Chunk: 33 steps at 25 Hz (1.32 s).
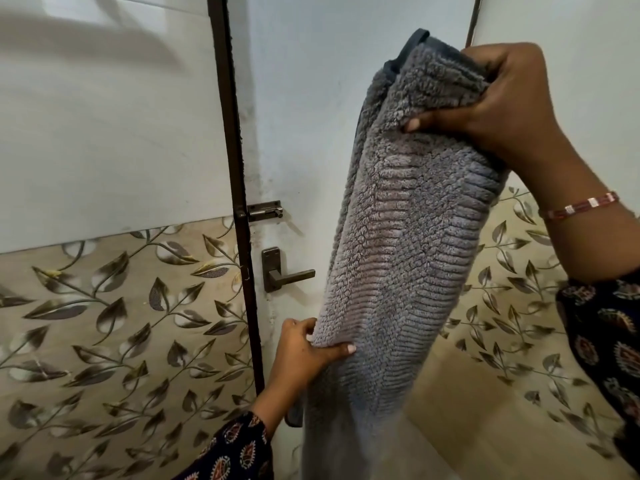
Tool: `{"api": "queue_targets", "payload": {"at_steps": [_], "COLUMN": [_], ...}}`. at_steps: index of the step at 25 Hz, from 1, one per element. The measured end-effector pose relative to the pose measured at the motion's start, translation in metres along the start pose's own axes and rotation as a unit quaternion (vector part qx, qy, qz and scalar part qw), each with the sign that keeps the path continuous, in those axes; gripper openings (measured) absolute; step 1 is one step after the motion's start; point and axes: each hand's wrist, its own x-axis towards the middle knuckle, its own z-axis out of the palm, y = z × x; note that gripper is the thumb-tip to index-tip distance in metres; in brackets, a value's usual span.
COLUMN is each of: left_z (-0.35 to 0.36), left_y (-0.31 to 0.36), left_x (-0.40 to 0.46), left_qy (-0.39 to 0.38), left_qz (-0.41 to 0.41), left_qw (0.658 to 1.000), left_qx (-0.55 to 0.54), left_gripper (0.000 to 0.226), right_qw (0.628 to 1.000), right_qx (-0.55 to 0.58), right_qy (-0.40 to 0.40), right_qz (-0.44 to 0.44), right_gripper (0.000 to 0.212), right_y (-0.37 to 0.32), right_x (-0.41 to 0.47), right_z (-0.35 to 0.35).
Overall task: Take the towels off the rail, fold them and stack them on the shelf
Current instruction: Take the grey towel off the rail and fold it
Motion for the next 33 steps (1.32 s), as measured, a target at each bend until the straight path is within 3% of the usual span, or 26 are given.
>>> {"api": "queue_targets", "payload": {"at_steps": [2,5,9,15,17,19,21,24,26,29,31,33], "left_z": [-0.005,-0.011,-0.011,0.001,0.004,0.006,0.008,0.013,0.019,0.026,0.024,0.019], "left_y": [0.006,0.010,0.004,-0.005,-0.006,-0.004,0.002,0.005,0.004,0.000,0.000,0.009], "left_x": [-0.005,-0.012,-0.017,-0.023,-0.024,-0.020,-0.014,-0.006,-0.002,-0.001,0.000,-0.002], "left_qy": [-0.014,-0.073,-0.086,0.004,-0.044,-0.144,-0.226,-0.273,-0.249,-0.138,-0.091,-0.108], "left_qz": [0.023,0.015,0.008,0.041,0.013,-0.017,-0.019,-0.021,-0.010,-0.001,0.007,0.018], "left_qw": [1.000,0.993,0.987,0.988,0.986,0.980,0.966,0.955,0.960,0.984,0.994,0.993], "left_qx": [-0.001,-0.093,-0.136,-0.146,-0.159,-0.135,-0.124,-0.118,-0.130,-0.110,-0.068,-0.041], "left_gripper": [0.055,0.053,0.060,0.056,0.082,0.113,0.109,0.076,0.058,0.042,0.052,0.069], "right_qw": [1.000,0.999,0.999,0.999,0.999,0.999,0.999,0.999,0.998,0.996,0.995,0.992], "right_qx": [-0.005,-0.005,-0.003,-0.009,-0.013,-0.011,-0.016,-0.034,-0.049,-0.085,-0.101,-0.115], "right_qy": [0.009,0.030,0.038,0.036,0.041,0.039,0.031,0.023,0.024,0.019,0.013,0.020], "right_qz": [-0.004,-0.016,-0.025,-0.017,-0.014,-0.016,-0.016,-0.018,-0.015,-0.002,0.016,0.044], "right_gripper": [0.074,0.072,0.068,0.071,0.074,0.072,0.072,0.073,0.075,0.078,0.080,0.081], "right_y": [0.002,0.004,0.003,0.006,0.006,0.003,-0.001,0.002,0.007,0.014,0.019,0.023], "right_x": [0.002,0.008,0.014,0.015,0.015,0.014,0.012,0.009,0.008,0.007,0.006,0.007], "right_z": [-0.002,-0.003,0.002,0.009,0.007,0.008,0.007,-0.001,-0.010,-0.019,-0.020,-0.016]}}
